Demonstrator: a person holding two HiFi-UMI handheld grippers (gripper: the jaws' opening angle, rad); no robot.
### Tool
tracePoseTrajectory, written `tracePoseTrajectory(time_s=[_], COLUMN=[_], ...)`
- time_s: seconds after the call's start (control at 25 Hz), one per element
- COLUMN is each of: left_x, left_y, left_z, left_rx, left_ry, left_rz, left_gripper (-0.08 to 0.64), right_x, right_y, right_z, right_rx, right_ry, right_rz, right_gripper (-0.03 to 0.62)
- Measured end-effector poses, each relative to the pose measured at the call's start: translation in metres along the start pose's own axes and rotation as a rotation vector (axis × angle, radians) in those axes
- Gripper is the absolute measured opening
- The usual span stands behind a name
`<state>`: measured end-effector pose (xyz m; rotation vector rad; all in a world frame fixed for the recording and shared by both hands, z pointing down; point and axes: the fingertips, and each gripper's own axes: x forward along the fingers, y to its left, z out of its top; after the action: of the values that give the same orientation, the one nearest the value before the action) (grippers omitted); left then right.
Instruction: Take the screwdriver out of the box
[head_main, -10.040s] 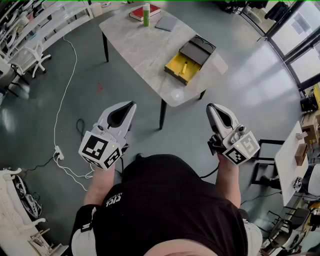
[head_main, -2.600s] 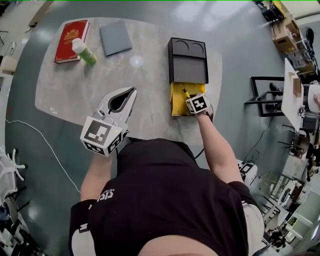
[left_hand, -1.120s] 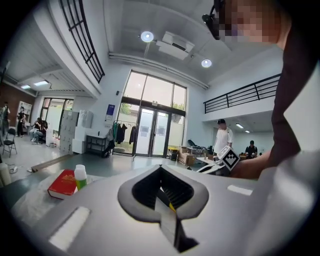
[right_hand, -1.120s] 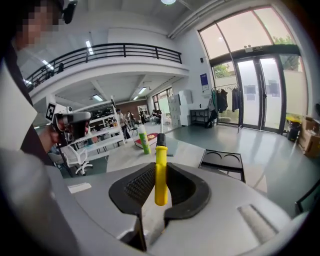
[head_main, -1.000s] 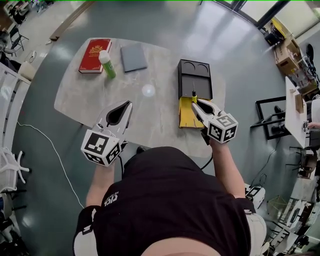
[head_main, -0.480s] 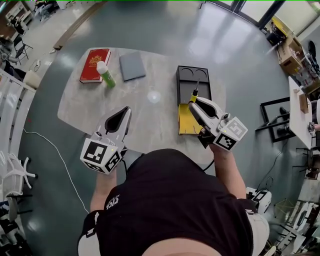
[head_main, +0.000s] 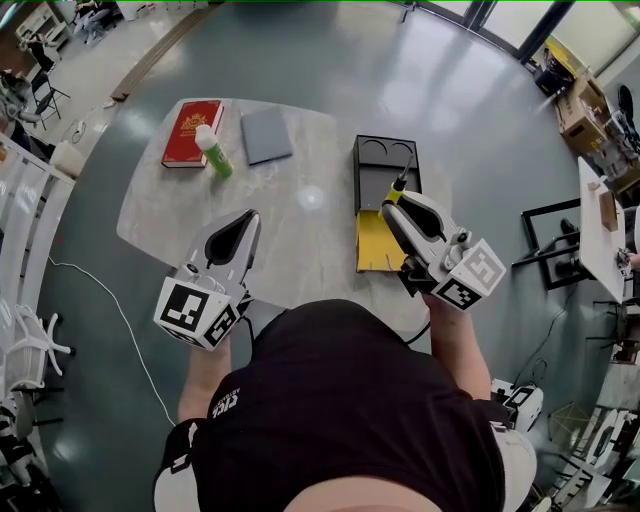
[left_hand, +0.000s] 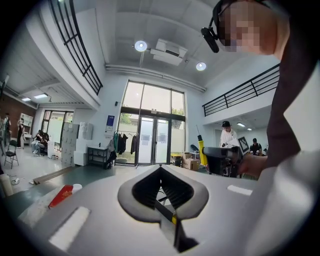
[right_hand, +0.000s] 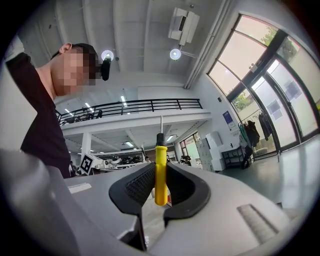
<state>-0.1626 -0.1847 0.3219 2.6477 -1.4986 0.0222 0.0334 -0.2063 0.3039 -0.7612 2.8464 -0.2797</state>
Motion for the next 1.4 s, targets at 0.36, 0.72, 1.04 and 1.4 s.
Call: tracePoseTrajectory(time_s=[0.36, 0.72, 1.04, 1.4], left_x=[-0.008, 0.018, 0.034, 0.033], left_y=[0.02, 0.035, 0.054, 0.057], left_z=[0.008, 0.006, -0.004, -0.015], left_rx=[0.005, 0.034, 0.004, 0.024], left_ry=[-0.023, -0.012, -0.021, 0.014], left_rz=[0.049, 0.039, 0.076, 0.073], left_gripper=[0.002, 0.002, 0.002, 0.002], right_x=[-0.002, 0.026, 0.051, 0.058], right_y=[-0.005, -0.014, -0.029, -0.035], right_z=[0.0, 0.001, -0.001, -0.024], right_rx=[-0.02, -0.084, -0.101, -0.08], right_ry=[-0.006, 0.009, -0.008, 0.037], right_rz=[-0.028, -0.014, -0.043, -0.056], right_gripper=[0.081, 0.081, 0.081, 0.081])
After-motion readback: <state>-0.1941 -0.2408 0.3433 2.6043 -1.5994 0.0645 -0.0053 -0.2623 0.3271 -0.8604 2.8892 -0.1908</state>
